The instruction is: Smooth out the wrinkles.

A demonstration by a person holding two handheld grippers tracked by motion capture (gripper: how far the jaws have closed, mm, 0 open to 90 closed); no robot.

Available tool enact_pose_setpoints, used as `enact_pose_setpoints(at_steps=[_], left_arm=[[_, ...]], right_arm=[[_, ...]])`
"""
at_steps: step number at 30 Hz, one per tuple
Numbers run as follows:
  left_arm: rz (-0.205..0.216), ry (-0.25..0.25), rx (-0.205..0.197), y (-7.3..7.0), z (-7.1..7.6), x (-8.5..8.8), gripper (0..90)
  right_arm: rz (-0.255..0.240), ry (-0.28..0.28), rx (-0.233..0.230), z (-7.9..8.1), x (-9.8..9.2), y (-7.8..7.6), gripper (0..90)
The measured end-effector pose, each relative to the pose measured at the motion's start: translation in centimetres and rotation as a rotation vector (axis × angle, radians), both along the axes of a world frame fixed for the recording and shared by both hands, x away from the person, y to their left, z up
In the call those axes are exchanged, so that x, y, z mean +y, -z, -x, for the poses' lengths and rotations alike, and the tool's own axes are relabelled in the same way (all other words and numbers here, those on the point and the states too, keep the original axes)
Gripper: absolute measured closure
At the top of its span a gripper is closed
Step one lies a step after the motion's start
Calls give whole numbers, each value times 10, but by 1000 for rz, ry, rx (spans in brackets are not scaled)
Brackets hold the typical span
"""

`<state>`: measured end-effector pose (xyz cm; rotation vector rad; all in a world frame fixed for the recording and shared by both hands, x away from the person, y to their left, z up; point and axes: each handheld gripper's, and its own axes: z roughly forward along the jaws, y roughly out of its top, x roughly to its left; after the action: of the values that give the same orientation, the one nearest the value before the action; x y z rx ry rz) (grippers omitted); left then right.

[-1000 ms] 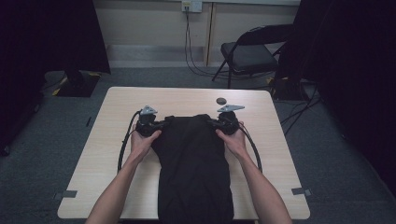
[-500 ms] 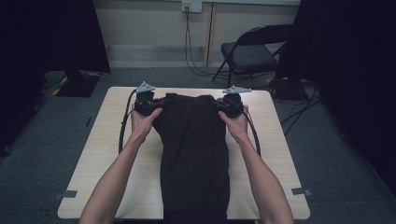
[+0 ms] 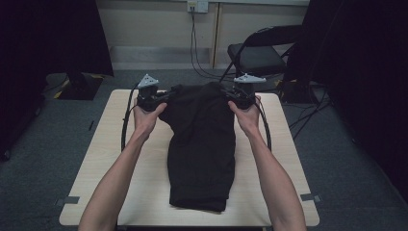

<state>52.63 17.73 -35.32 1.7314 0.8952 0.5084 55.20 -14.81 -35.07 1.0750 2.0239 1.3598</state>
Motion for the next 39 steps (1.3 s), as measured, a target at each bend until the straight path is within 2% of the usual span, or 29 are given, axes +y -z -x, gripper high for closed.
enact_pose_setpoints(at_steps=[5, 10, 12, 16, 17, 19, 20, 22, 23, 24, 25, 26, 29, 30, 31, 32, 33, 34, 36, 37, 39], left_arm=[[-3, 30, -25, -5, 16, -1, 838], [1, 80, -46, -7, 41, -3, 838], [11, 95, -54, -4, 55, -2, 838], [20, 116, -40, 7, 73, 2, 837], [22, 120, -41, 10, 79, 3, 837], [-7, 135, -37, 16, 91, 4, 836], [-3, 150, -35, 19, 98, 5, 835], [9, 167, -20, 25, 111, 9, 835], [35, 177, -4, 30, 119, 11, 834], [31, 178, 1, 34, 125, 12, 834], [43, 183, 1, 37, 130, 14, 834], [64, 196, 19, 40, 135, 16, 833], [94, 209, 29, 43, 150, 23, 833], [123, 214, 48, 42, 155, 24, 833], [124, 229, 47, 41, 162, 23, 833], [103, 233, 26, 40, 169, 21, 833], [91, 245, 24, 41, 176, 21, 830], [84, 260, 37, 43, 181, 22, 827], [74, 288, 70, 54, 192, 25, 815], [55, 283, 76, 60, 196, 26, 805], [29, 301, 113, 70, 201, 27, 795]], right_arm=[[-21, -16, -8, 12, -4, 1, 840], [-32, -49, -14, 36, -12, 4, 839], [-26, -61, -10, 47, -15, 7, 839], [-71, -97, 1, 71, -21, 16, 838], [-61, -107, 9, 76, -22, 19, 838], [-65, -135, 18, 88, -22, 24, 837], [-69, -146, 24, 94, -23, 26, 837], [-84, -164, 31, 107, -24, 30, 836], [-88, -172, 32, 112, -25, 31, 836], [-95, -179, 35, 121, -25, 33, 835], [-87, -192, 35, 127, -25, 35, 835], [-82, -199, 37, 132, -25, 37, 834], [-97, -231, 40, 153, -27, 43, 831], [-103, -238, 46, 156, -28, 44, 830], [-111, -240, 52, 161, -28, 45, 830], [-106, -240, 48, 168, -29, 46, 830], [-105, -245, 49, 174, -29, 46, 828], [-106, -250, 54, 181, -30, 48, 827], [-74, -274, 67, 195, -32, 55, 816], [-63, -288, 85, 204, -33, 62, 805], [-17, -311, 120, 215, -34, 73, 784]])
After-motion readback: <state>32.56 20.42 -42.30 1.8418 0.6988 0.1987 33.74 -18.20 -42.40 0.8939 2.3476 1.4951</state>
